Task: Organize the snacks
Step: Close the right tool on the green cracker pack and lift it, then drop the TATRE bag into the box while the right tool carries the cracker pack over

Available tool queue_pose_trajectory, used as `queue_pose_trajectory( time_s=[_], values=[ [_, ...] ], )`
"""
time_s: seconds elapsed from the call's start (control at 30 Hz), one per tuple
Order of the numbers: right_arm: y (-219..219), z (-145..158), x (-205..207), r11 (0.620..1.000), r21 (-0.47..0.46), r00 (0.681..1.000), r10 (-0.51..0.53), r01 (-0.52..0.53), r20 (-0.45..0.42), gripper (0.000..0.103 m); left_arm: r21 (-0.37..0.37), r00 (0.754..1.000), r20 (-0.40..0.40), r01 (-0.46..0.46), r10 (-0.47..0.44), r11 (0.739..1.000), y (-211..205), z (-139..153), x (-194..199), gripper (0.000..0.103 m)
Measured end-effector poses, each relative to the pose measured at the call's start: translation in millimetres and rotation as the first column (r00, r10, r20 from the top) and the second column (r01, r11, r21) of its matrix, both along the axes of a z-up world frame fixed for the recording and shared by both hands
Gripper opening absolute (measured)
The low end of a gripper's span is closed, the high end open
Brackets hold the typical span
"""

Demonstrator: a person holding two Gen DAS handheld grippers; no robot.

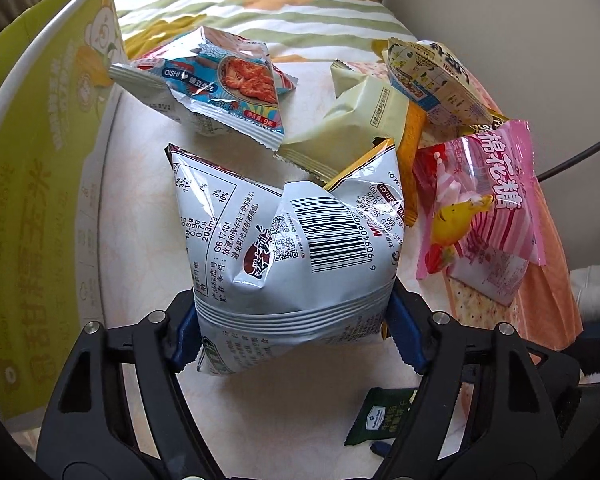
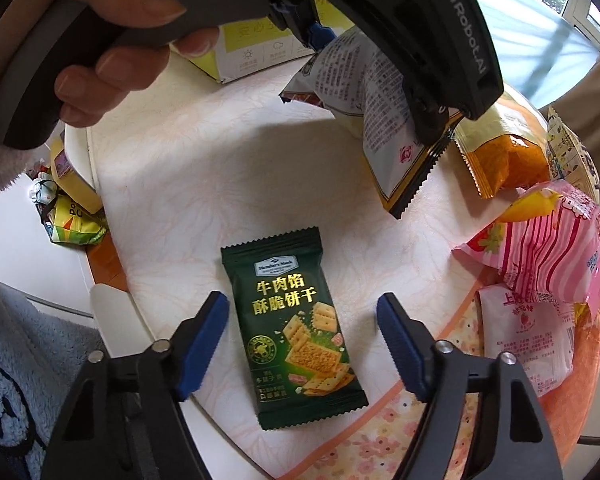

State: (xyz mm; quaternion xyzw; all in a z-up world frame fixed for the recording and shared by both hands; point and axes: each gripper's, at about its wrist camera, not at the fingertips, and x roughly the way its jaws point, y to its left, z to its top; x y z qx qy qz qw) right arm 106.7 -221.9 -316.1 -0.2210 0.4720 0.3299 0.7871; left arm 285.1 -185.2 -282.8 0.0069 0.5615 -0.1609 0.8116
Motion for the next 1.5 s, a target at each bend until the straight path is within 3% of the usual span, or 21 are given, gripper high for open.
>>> queue_pose_trajectory(
  time_s=[0.23, 0.4, 0.6, 0.83, 1.13, 1.3, 1.5],
  values=[
    [1, 0, -10, 1.000, 0.019, 1.000, 0.022, -0.022, -0.016, 0.044, 0.001, 1.000, 0.009, -0.009, 0.009, 1.000, 5, 6, -8, 0.074],
    [-1, 0, -11, 1.000, 0.007, 1.000, 0.022, -0.022, 0.004, 0.043, 0.006, 1.000, 0.026, -0.010, 0.010, 1.000, 6, 15, -15, 0.074],
    [-8, 22, -18, 1.000, 0.012, 0.999, -0.006, 0.005, 0.045, 0.043, 0.000, 0.997, 0.068, -0.020, 0.020, 1.000, 8, 41, -26, 0.074],
    [-21, 62, -17, 0.998, 0.033, 0.994, -0.060, 0.057, 0.094, 0.043, -0.016, 0.983, 0.172, -0.060, 0.062, 0.998, 24, 103, -44, 0.074],
    [-27, 133, 18, 0.992, 0.072, 0.978, -0.113, 0.102, 0.173, 0.043, -0.011, 0.941, 0.303, -0.155, 0.151, 0.988, 83, 173, -56, 0.074],
    [-1, 170, 44, 0.986, 0.122, 0.970, -0.140, 0.117, 0.198, 0.043, -0.026, 0.921, 0.335, -0.201, 0.198, 0.979, 130, 191, -50, 0.074],
    [50, 203, 71, 0.974, 0.167, 0.953, -0.191, 0.154, 0.236, 0.043, -0.024, 0.913, 0.331, -0.242, 0.237, 0.970, 198, 196, -30, 0.074]
  ],
)
